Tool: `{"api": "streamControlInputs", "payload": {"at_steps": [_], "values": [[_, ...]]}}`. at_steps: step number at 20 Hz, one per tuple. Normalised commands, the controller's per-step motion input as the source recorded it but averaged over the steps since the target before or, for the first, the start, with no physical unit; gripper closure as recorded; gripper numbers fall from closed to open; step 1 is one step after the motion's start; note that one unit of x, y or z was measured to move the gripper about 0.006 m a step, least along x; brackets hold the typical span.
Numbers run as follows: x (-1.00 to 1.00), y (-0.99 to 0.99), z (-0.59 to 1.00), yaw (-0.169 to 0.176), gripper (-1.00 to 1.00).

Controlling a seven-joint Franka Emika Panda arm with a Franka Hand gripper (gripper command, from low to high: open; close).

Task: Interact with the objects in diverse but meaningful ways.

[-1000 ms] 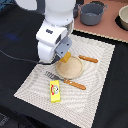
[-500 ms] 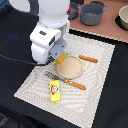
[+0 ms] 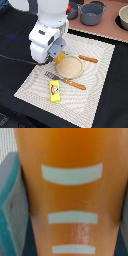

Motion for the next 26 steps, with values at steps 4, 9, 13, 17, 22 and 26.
{"api": "streamControlInputs", "payload": {"at_steps": [4, 9, 13, 17, 22, 26], "values": [[-0.49, 0.00, 0.00, -0.014, 1.00], [-0.61, -0.06, 0.00, -0.011, 1.00], [-0.75, -0.15, 0.00, -0.039, 1.00], [-0.40, -0.21, -0.02, -0.045, 1.00], [-0.35, -0.26, 0.00, -0.013, 1.00], [-0.38, -0.20, 0.01, 0.000, 1.00]]}}
